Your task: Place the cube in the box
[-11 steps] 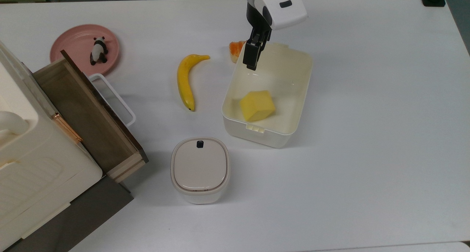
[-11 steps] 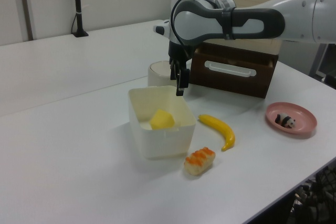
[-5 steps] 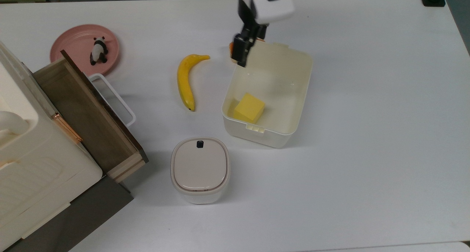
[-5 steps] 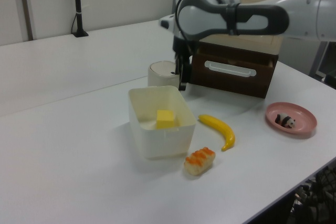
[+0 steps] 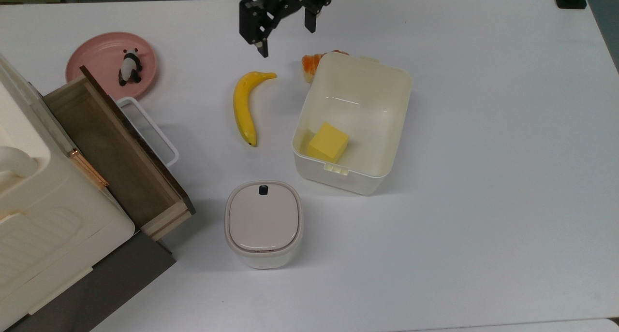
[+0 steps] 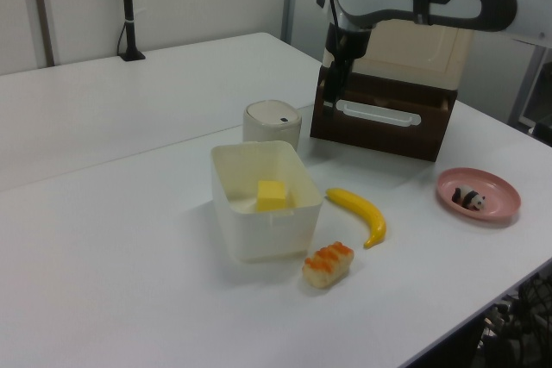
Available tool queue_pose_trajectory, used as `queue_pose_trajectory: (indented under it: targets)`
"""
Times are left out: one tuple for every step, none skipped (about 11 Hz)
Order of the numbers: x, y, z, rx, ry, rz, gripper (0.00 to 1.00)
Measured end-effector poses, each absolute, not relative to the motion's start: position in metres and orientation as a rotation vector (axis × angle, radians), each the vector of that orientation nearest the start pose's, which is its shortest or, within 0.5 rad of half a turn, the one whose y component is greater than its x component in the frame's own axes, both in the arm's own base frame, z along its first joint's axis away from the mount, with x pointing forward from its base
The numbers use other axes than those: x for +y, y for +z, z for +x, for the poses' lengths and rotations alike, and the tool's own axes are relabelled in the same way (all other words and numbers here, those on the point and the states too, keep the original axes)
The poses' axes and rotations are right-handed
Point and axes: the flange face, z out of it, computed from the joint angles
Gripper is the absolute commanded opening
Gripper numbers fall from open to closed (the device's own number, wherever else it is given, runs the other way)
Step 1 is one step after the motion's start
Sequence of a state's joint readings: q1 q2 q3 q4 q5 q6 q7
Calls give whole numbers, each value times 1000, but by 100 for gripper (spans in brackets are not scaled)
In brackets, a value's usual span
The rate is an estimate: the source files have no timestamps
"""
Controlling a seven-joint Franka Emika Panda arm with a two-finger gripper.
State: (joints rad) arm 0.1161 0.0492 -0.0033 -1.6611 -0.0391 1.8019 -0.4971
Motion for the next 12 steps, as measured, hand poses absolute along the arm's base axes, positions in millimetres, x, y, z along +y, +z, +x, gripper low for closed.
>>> queue_pose_trajectory:
  targets:
    - [59,574,584,-849,-132,-3076,100]
    - [55,573,585,-720,-134,-3106,100]
    - [54,573,585,-583,-136,-3131,100]
    - [53,573,585,-424,-139,-3152,100]
    - [53,573,585,-307,-141,-3162,100]
    - [52,572,585,-201,-142,-3168,100]
    - [48,572,586,-106,-141,-3170,100]
    - [45,572,586,11,-142,-3170,100]
    - [41,572,586,149,-143,-3163,100]
    - [38,572,586,223,-145,-3157,100]
    - [36,573,586,252,-147,-3154,100]
    - [34,574,585,265,-147,-3153,100]
